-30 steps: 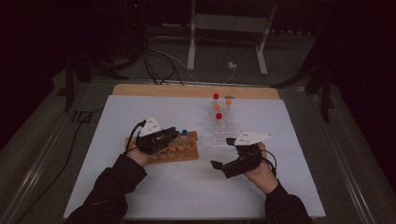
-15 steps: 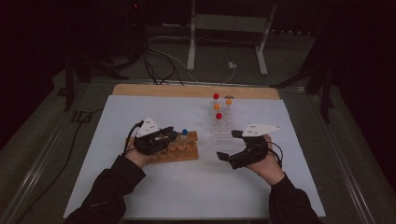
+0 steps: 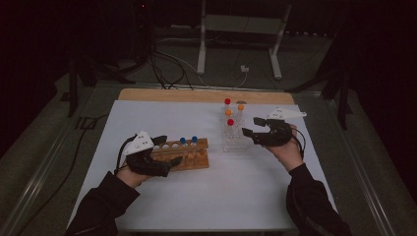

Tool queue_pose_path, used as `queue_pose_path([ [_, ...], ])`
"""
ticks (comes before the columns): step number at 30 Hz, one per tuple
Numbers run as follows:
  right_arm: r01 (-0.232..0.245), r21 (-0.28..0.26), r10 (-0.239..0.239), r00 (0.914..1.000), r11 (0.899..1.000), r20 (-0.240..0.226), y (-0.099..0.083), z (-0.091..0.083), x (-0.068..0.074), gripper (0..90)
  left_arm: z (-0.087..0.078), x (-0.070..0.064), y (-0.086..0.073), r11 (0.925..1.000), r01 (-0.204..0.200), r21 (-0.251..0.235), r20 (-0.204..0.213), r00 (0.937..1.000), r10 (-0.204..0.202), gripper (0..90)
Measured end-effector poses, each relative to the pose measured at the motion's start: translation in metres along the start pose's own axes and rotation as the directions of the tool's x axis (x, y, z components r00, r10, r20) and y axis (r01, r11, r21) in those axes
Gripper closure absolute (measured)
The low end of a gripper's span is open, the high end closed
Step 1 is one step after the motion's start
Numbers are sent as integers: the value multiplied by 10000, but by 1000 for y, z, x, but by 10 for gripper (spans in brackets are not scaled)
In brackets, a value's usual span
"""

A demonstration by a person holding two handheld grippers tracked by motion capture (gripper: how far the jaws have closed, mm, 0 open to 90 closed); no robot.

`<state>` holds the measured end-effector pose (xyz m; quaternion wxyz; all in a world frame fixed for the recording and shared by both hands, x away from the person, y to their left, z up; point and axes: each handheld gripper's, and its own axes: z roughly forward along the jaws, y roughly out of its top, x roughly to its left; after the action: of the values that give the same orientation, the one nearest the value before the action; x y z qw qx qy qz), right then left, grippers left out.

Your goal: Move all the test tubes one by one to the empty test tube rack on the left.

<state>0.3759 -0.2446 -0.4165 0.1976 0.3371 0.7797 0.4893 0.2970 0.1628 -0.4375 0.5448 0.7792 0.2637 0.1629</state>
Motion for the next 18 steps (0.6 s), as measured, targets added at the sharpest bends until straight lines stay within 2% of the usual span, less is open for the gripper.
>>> queue_pose_path([
  [2,-65,48,64,9998,10000,189,1,7,-7,398,-3,-2,-1,10000,88,-40,197,9998,-88,33],
  [5,-81,25,80,9994,10000,342,1,18,-17,446,-7,-5,-3,9999,88,-129,443,9990,-83,21],
  [7,-177,76,175,9995,9998,282,1,25,-22,472,-8,-6,-4,9998,82,-158,435,9990,-75,21],
  [12,61,476,-78,9993,9988,363,-1,43,-26,527,-11,-5,-5,9996,102,-254,451,9989,-90,21],
  [18,-25,999,-3,9996,9950,284,-3,66,-31,578,-12,-5,-5,9996,71,-268,469,9989,-58,21],
])
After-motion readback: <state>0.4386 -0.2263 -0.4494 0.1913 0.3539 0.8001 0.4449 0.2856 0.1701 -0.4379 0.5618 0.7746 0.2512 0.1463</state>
